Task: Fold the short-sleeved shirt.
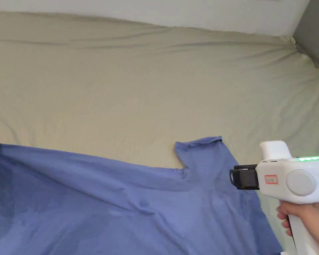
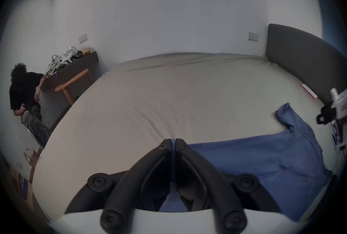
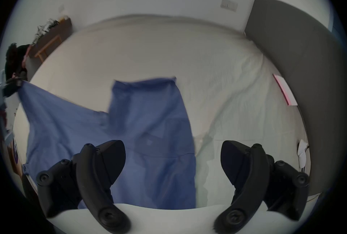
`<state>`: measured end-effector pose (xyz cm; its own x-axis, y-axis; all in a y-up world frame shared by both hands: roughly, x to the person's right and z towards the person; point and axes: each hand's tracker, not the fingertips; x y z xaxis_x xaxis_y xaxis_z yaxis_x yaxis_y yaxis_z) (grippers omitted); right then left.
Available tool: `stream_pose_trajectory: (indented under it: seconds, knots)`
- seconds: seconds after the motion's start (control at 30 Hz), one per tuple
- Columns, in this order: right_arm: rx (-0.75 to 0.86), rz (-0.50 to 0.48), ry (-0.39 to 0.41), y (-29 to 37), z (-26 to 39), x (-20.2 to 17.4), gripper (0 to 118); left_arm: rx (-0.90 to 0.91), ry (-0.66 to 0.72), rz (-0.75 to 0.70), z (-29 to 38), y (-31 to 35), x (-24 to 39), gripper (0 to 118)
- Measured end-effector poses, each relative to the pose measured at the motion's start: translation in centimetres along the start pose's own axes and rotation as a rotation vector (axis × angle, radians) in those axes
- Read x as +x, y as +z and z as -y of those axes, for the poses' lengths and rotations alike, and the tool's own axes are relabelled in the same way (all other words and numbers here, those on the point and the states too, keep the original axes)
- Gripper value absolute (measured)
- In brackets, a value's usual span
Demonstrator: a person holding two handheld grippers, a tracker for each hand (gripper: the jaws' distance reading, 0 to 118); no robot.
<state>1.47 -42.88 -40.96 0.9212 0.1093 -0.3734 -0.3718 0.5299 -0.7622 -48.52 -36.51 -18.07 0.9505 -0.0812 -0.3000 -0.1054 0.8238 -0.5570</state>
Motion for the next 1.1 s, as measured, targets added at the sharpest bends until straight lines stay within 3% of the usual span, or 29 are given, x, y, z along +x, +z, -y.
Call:
stream_pose_trajectory:
  seconds: [0.1, 0.23, 0.37, 0.4, 0.43, 0.5, 0.53, 0.57, 0.6, 0.7, 1.0, 1.1]
  knots:
    - [-0.139, -0.022, -0.019, -4.3, -0.2, 1.2, 107, 0.007, -0.002, 0.004, 0.7, 1.7, 0.1, 1]
    - [-0.163, 0.021, -0.071, -7.1, -0.1, 2.1, 106, 0.018, -0.039, -0.026, 2.1, 2.7, 0.7, 1]
    - [-0.143, -0.019, -0.03, -6.5, 0.7, 0.2, 71, -0.006, -0.029, -0.02, 2.9, 3.1, 0.7, 1]
    - [-0.126, 0.032, 0.013, -6.2, 0.7, -0.4, 60, -0.008, -0.025, -0.019, 3.2, 3.0, 0.7, 1]
    - [-0.121, -0.002, 0.043, -6.3, 0.7, -0.8, 51, -0.012, -0.034, -0.027, 3.4, 2.9, 0.8, 1]
    - [-0.109, -0.044, 0.059, -5.9, 0.8, -1.2, 14, -0.015, -0.046, -0.043, 4.0, 2.9, 1.2, 1]
    - [-0.113, -0.052, 0.056, -5.6, 0.6, -1.3, 3, -0.018, -0.043, -0.045, 4.1, 2.9, 1.3, 1]
    - [-0.108, 0.02, 0.097, -5.8, 0.5, -1.1, 3, -0.024, -0.035, -0.046, 4.2, 3.0, 1.3, 1]
    - [-0.11, -0.01, 0.09, -5.4, 0.4, -1.1, 3, -0.023, -0.03, -0.041, 4.3, 3.2, 1.3, 1]
    - [0.013, 0.054, 0.118, -2.1, 0.1, -1.6, 3, 0.006, -0.044, -0.063, 3.8, 4.4, 1.4, 1]
    - [0.399, 0.014, 0.08, 15.5, -1.3, -0.6, 3, 0.236, -0.023, -0.084, -1.7, 12.8, 0.3, 1]
    - [0.525, 0.062, 0.071, 20.8, -0.9, -0.1, 3, 0.3, -0.05, -0.097, -4.0, 16.8, -0.1, 1]
